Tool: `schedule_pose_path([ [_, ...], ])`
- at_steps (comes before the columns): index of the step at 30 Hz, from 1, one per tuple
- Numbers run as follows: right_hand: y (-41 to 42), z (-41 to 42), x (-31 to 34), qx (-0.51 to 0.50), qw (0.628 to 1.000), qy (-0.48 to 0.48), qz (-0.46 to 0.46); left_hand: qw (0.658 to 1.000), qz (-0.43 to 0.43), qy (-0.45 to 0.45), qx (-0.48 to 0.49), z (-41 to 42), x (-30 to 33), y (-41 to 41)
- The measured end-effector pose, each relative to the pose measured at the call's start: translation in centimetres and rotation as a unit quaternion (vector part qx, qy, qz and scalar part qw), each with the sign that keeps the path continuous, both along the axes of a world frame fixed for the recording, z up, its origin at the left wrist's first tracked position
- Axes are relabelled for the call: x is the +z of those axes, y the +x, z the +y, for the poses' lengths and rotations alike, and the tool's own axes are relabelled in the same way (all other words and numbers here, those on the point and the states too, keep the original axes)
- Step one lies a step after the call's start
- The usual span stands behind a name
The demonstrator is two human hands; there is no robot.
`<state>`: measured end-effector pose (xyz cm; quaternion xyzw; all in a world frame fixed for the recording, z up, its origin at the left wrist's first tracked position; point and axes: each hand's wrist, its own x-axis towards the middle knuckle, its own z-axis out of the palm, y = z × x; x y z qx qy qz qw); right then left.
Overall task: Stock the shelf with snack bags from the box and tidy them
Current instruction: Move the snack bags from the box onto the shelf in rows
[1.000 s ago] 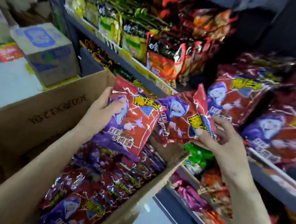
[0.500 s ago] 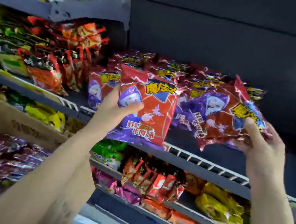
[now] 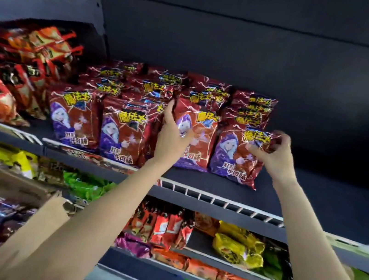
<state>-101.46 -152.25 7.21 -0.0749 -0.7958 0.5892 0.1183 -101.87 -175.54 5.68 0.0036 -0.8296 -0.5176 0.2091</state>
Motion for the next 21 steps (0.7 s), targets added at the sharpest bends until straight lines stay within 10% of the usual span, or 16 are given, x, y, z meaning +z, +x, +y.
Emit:
schedule_pose_path([
  [8,0.1,-1.8,-3.7,-0.007,0.967,0.244,0.073,0.903,0.131,-0.408,0.034,0.1,-2.4,-1.1],
  [21,4.1,-4.3,-3.4,-0.003,0.917,0.355,0.183,0.896,0.087,-0.434,-0.036,-1.6,-1.0,2.1],
])
